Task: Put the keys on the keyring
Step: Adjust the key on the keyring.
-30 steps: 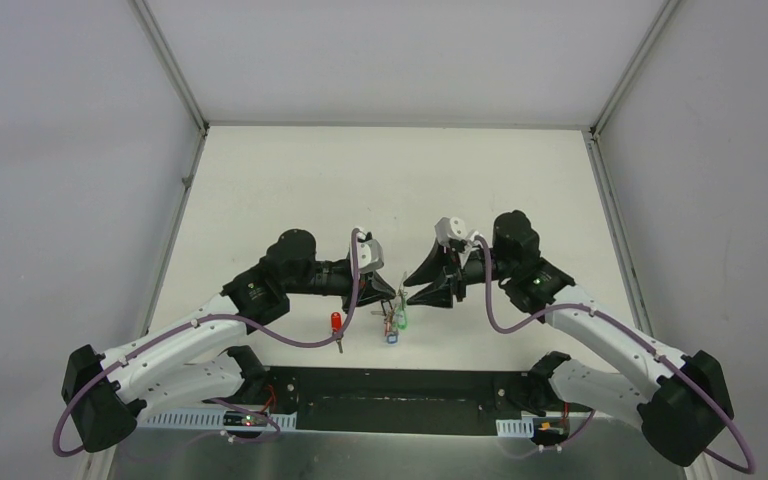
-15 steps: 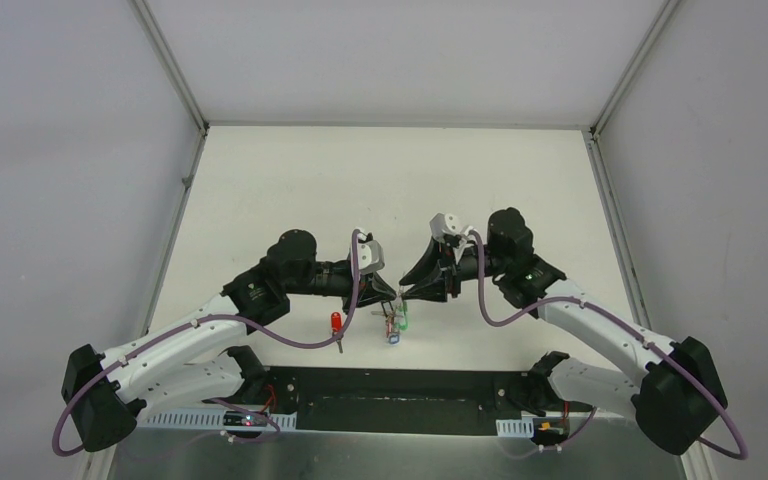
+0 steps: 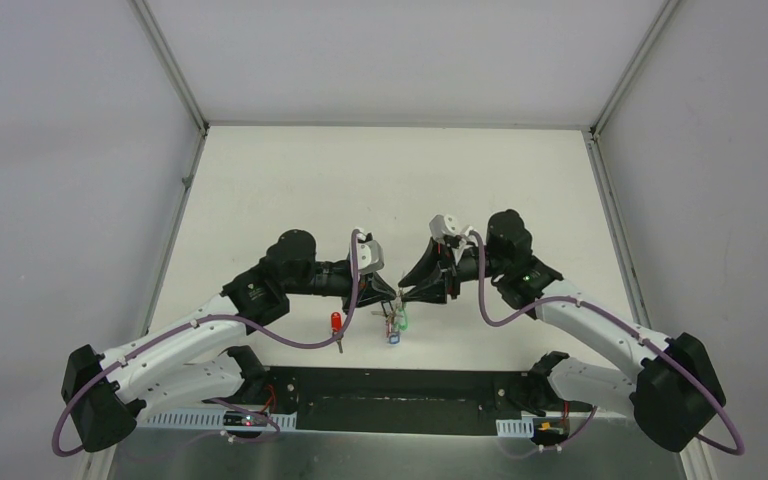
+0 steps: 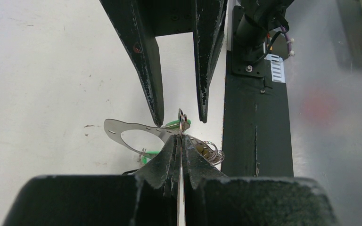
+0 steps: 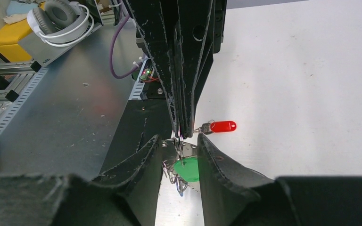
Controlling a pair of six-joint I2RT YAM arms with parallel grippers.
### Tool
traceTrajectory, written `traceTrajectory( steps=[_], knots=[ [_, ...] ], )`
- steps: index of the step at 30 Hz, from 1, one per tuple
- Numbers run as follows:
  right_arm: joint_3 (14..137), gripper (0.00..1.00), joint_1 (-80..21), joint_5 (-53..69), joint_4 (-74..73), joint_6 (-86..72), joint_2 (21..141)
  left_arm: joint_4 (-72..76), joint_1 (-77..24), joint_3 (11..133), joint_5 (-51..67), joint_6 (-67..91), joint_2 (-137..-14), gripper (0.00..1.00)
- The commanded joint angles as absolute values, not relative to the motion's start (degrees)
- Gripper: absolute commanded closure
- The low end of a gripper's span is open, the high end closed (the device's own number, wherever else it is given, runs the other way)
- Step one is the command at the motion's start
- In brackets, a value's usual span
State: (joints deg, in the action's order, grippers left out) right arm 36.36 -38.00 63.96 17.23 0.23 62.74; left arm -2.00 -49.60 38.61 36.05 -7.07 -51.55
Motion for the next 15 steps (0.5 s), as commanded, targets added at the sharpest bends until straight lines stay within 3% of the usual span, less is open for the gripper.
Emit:
traceTrajectory(
  steps=[1,4,15],
  knots=[
    [35.7,0.64,-37.9,65.8,20.7,0.2,62.9,2.5,-50.4,39.3,35.7,-7.6,-49.7,1.00],
    [35.6,0.67,-38.0,65.6,20.7,0.2,63.4,2.5,-50.4,39.4,35.8,-7.6,-49.7,1.00],
    [36.7,1.00,-38.0,66.8,23.1,-3.0,65.8,2.8,-50.4,39.0,35.6,-7.5,-49.5,1.00]
  ],
)
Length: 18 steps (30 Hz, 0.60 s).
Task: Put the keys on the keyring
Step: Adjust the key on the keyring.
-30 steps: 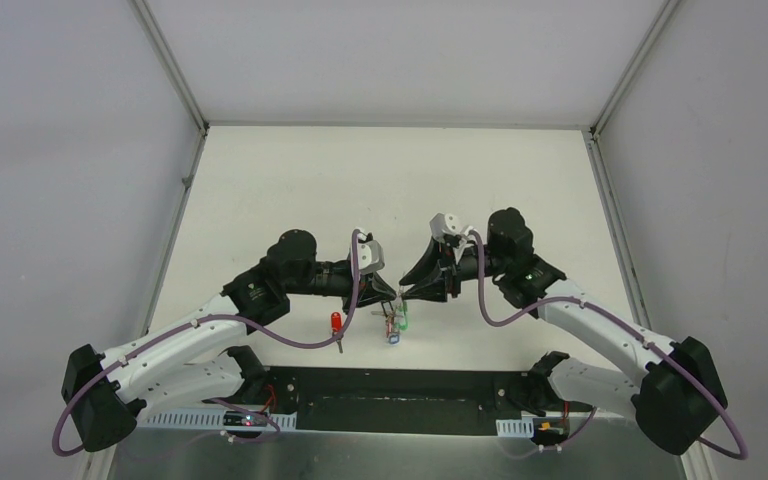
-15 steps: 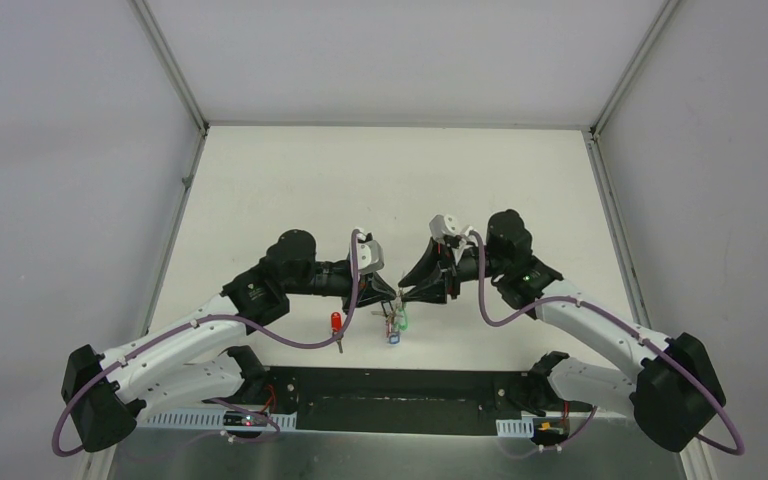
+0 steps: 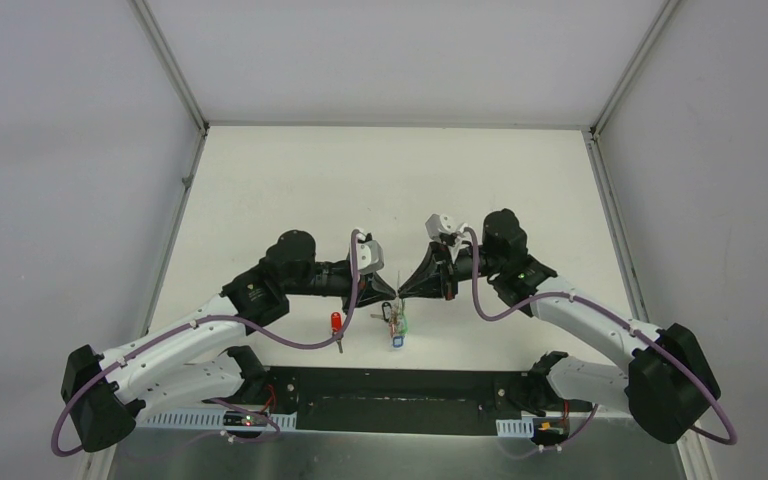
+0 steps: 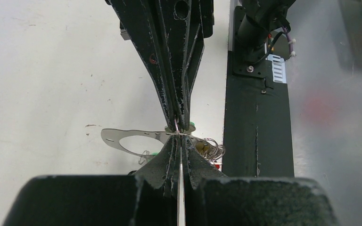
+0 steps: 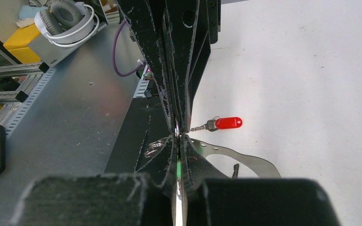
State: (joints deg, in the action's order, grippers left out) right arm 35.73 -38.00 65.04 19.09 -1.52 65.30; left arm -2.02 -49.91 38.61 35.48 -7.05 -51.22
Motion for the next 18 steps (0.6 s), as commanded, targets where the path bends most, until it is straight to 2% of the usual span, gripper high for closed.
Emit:
traceTrajectory(
  steps=[1,5,6,10,11,15,18],
  knots=[
    [36.9,1.00,-38.0,66.9,23.1,-3.3,65.7,2.8,-50.4,39.0,35.6,-7.5,-49.4,1.00],
    [37.1,1.00,-38.1,67.5,23.0,-3.7,65.1,2.5,-50.4,38.6,34.4,-7.5,-48.8,1.00],
    [37.2,1.00,-38.0,67.6,22.9,-3.8,64.8,2.2,-50.4,38.5,34.0,-7.5,-48.5,0.97],
    [39.4,1.00,-38.1,68.0,15.4,-1.4,64.3,-0.8,-50.4,38.7,31.6,-8.3,-46.9,0.66],
    [40.3,1.00,-38.1,68.0,11.3,0.5,64.3,-2.0,-50.4,38.8,31.1,-8.7,-46.3,0.62],
    [45.7,1.00,-38.1,65.0,-8.5,10.3,64.4,-5.4,-50.4,39.3,29.4,-10.6,-44.4,0.50],
    [49.7,1.00,-38.5,60.5,-21.2,19.1,65.0,-6.2,-50.4,39.7,29.6,-11.1,-44.4,0.48]
  ],
)
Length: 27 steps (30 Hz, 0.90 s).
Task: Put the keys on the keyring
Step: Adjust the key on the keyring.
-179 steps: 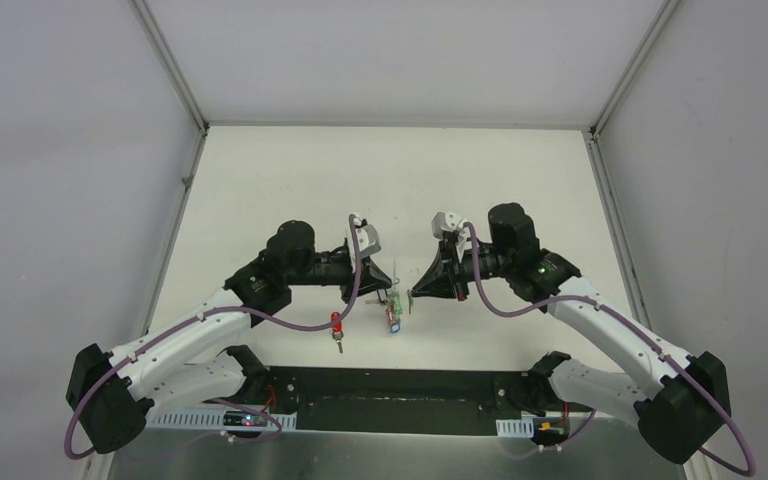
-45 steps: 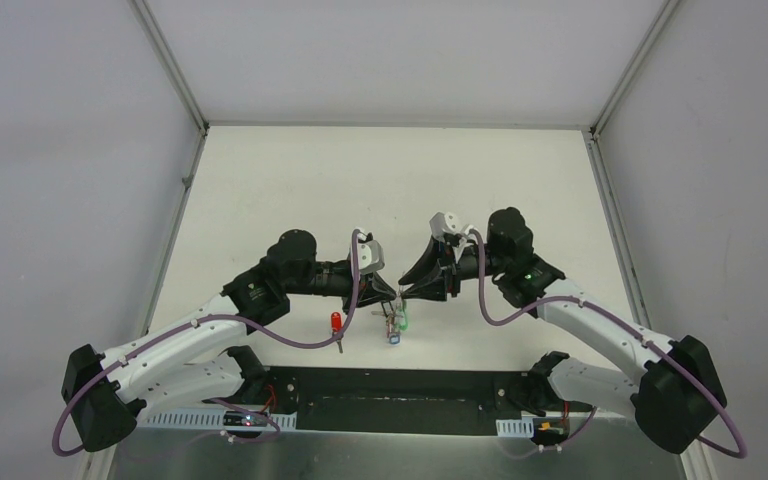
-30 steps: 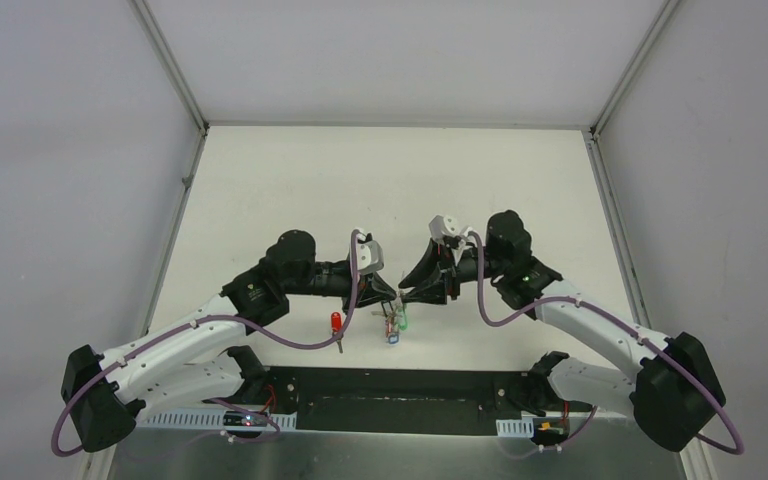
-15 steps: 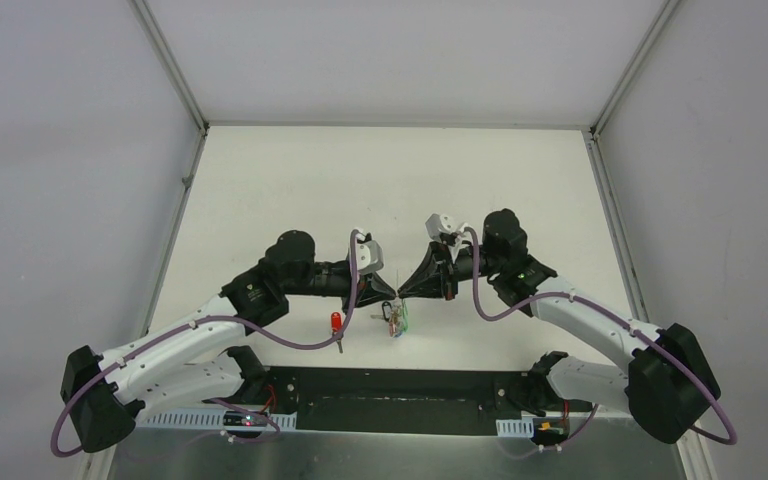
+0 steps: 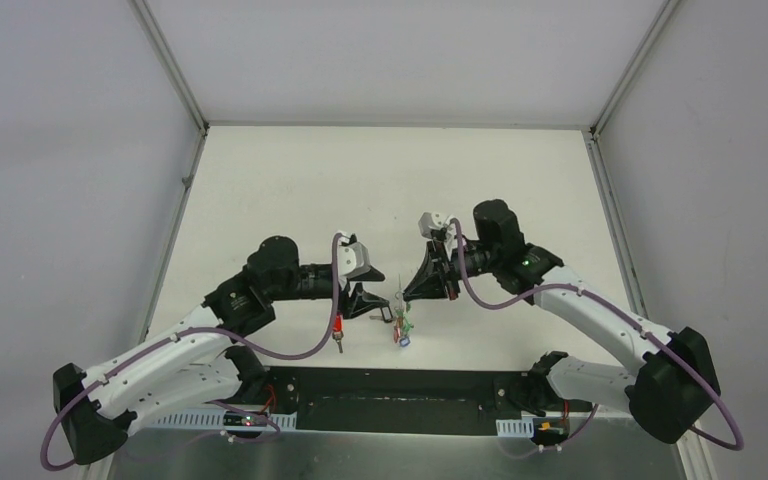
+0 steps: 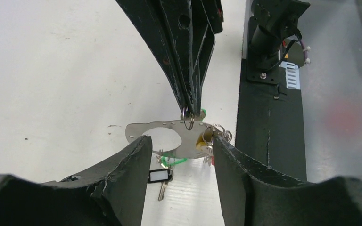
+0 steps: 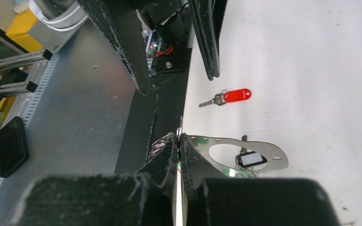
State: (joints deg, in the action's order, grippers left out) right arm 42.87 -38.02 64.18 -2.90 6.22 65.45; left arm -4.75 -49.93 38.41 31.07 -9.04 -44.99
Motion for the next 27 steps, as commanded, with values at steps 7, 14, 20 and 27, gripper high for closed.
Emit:
traceTrajectory(
  steps=[7,14,20,27],
  knots=[
    [59.1,1.00,-40.0,51.4,-42.6,28.7,68.9,-4.0,-50.7,40.3,31.2,-9.2,-49.1,0.48],
    [66.1,1.00,-41.3,44.2,-57.2,32.8,72.9,3.1,-51.9,39.3,32.7,-9.1,-54.2,0.48],
    [66.7,1.00,-41.4,45.8,-57.4,33.0,72.8,13.6,-52.7,36.0,34.2,-6.7,-56.3,0.51],
    [63.8,1.00,-41.4,48.7,-50.9,29.8,70.6,15.5,-54.8,35.7,34.7,-6.8,-59.2,0.55]
  ],
)
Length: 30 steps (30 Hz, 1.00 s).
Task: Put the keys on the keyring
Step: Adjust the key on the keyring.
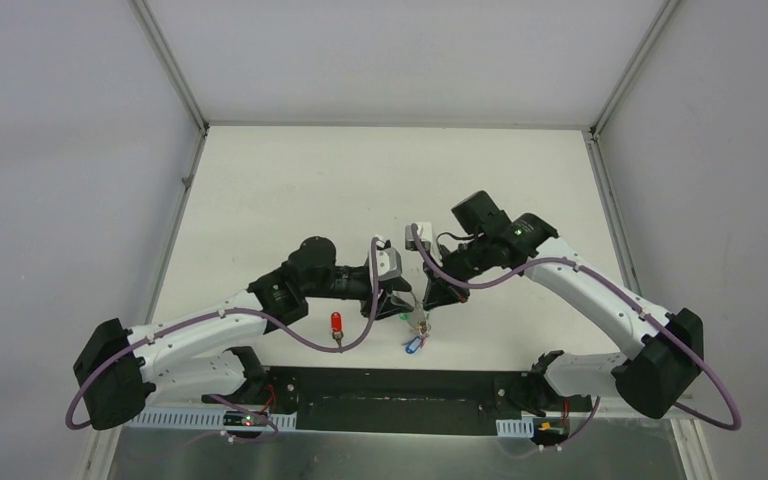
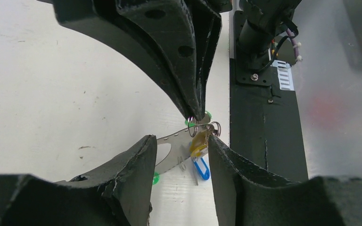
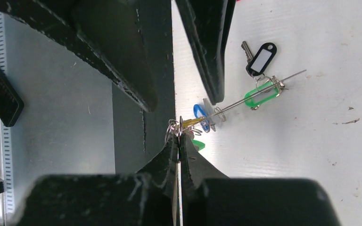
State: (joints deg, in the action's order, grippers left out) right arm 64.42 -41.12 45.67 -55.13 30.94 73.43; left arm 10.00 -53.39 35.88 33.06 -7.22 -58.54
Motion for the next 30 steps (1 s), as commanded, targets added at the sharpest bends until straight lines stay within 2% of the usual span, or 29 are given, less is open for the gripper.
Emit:
traceTrajectory(
  steps=[1,15,18,21,27,28,29,30],
  knots=[
    [63.5,1.00,-41.4,49.0,-50.2,29.6,70.3,15.7,-55.1,35.5,34.7,-6.8,-59.4,0.56],
    [61.7,1.00,-41.4,50.4,-46.0,28.2,67.9,15.9,-56.8,35.6,34.2,-7.1,-61.7,0.74],
    [61.5,1.00,-41.4,50.6,-45.4,27.9,68.0,15.6,-57.0,35.6,34.1,-7.4,-61.7,0.89],
    [61.4,1.00,-41.3,50.6,-45.4,27.7,68.4,15.4,-57.0,35.6,34.0,-7.4,-61.6,0.98],
    [61.4,1.00,-41.4,49.9,-45.2,27.2,68.5,14.5,-57.1,35.6,33.1,-7.4,-60.7,1.00],
    [61.4,0.98,-41.4,49.5,-45.0,27.0,68.4,14.3,-57.1,35.5,32.9,-7.3,-60.5,1.00],
    [61.5,0.89,-41.4,49.1,-44.9,26.8,68.3,14.3,-57.1,35.4,32.5,-7.2,-60.1,1.00],
    [61.5,0.75,-41.4,48.6,-44.6,26.8,67.9,14.3,-57.1,35.3,31.9,-7.0,-59.6,1.00]
  ],
)
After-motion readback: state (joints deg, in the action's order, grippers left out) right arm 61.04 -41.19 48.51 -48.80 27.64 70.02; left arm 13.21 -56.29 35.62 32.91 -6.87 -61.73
